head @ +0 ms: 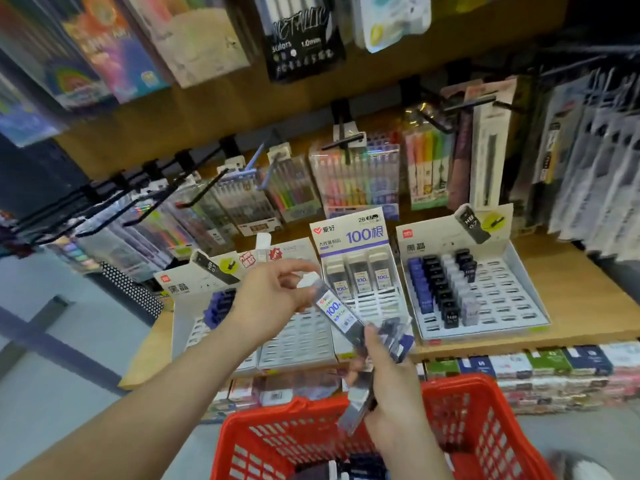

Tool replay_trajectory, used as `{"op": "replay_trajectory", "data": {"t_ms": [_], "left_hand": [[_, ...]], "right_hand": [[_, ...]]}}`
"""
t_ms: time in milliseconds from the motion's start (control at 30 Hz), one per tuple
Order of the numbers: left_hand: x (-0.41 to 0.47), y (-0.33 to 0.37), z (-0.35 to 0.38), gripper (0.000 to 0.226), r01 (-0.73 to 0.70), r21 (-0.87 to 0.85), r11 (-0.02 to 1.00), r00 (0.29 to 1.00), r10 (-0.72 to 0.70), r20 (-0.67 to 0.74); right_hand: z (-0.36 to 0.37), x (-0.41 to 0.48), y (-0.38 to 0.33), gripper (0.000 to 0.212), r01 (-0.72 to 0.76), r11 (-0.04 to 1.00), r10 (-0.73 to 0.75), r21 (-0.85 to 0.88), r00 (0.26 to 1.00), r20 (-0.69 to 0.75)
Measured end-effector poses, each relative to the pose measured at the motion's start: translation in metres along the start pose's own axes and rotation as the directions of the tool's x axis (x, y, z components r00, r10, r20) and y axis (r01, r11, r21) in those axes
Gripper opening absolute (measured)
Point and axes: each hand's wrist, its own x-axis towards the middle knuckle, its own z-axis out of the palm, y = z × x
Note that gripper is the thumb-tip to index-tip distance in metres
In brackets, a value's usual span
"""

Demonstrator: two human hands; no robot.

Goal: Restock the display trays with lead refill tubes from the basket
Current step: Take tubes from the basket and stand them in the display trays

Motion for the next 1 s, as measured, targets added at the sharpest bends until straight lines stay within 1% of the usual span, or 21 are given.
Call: {"op": "replay_trajectory", "data": {"t_ms": [67, 100, 167, 233, 300, 400, 467, 600, 667, 767, 833, 867, 900, 933, 1000], "left_hand": [[0.021, -0.003, 0.010, 0.026, -0.058, 0.053, 0.997, 0.996, 0.062, -0.064], [0.032, -0.005, 0.015, 0.025, -0.086, 0.106, 0.991, 0.991, 0.096, -0.094], [0.052, -0.008, 0.028, 0.022, -0.129, 0.232, 0.964, 0.982, 0.157, -0.108], [0.068, -0.012, 0.042, 0.018, -0.172, 0.345, 0.923, 0.973, 0.213, -0.086], [0.077, -0.015, 0.055, 0.015, -0.211, 0.424, 0.881, 0.967, 0.251, -0.041], [0.087, -0.025, 0.070, 0.016, -0.276, 0.493, 0.825, 0.956, 0.286, 0.057], [0.090, -0.031, 0.075, 0.018, -0.304, 0.508, 0.806, 0.949, 0.302, 0.088], [0.093, -0.038, 0.076, 0.021, -0.324, 0.506, 0.799, 0.943, 0.313, 0.109], [0.093, -0.039, 0.074, 0.022, -0.370, 0.495, 0.787, 0.928, 0.342, 0.149], [0.095, -0.042, 0.075, 0.025, -0.482, 0.533, 0.695, 0.874, 0.425, 0.237], [0.099, -0.045, 0.079, 0.026, -0.544, 0.553, 0.631, 0.833, 0.487, 0.263], [0.100, -0.045, 0.082, 0.027, -0.557, 0.563, 0.610, 0.821, 0.507, 0.262], [0.101, -0.044, 0.085, 0.028, -0.550, 0.575, 0.606, 0.825, 0.503, 0.258], [0.102, -0.043, 0.087, 0.027, -0.526, 0.589, 0.613, 0.840, 0.482, 0.248], [0.103, -0.040, 0.089, 0.020, -0.470, 0.612, 0.635, 0.872, 0.439, 0.214]], "right_hand": [[-0.004, 0.008, 0.000, 0.019, -0.088, 0.982, 0.094, 0.165, 0.995, -0.027], [-0.007, 0.013, 0.000, 0.015, -0.127, 0.955, 0.134, 0.267, 0.991, -0.007], [-0.013, 0.020, -0.002, 0.011, -0.201, 0.874, 0.187, 0.443, 0.979, 0.075], [-0.017, 0.024, -0.007, 0.013, -0.223, 0.809, 0.185, 0.544, 0.975, 0.125], [-0.018, 0.029, -0.012, 0.015, -0.214, 0.775, 0.187, 0.594, 0.976, 0.109], [-0.020, 0.036, -0.017, 0.027, -0.193, 0.768, 0.185, 0.611, 0.980, 0.077], [-0.024, 0.040, -0.017, 0.032, -0.186, 0.770, 0.180, 0.611, 0.981, 0.071], [-0.033, 0.042, -0.018, 0.034, -0.151, 0.781, 0.146, 0.607, 0.988, 0.057], [-0.036, 0.043, -0.018, 0.035, -0.124, 0.800, 0.110, 0.587, 0.992, 0.060], [-0.039, 0.044, -0.021, 0.034, -0.103, 0.824, 0.085, 0.558, 0.995, 0.059], [-0.041, 0.044, -0.025, 0.029, -0.099, 0.828, 0.090, 0.552, 0.995, 0.044], [-0.042, 0.043, -0.027, 0.027, -0.102, 0.830, 0.092, 0.549, 0.995, 0.045], [-0.043, 0.043, -0.028, 0.025, -0.107, 0.832, 0.095, 0.545, 0.994, 0.050], [-0.042, 0.042, -0.028, 0.033, -0.114, 0.836, 0.090, 0.537, 0.993, 0.071], [-0.043, 0.041, -0.026, 0.075, -0.116, 0.852, 0.083, 0.511, 0.993, 0.086]]}}
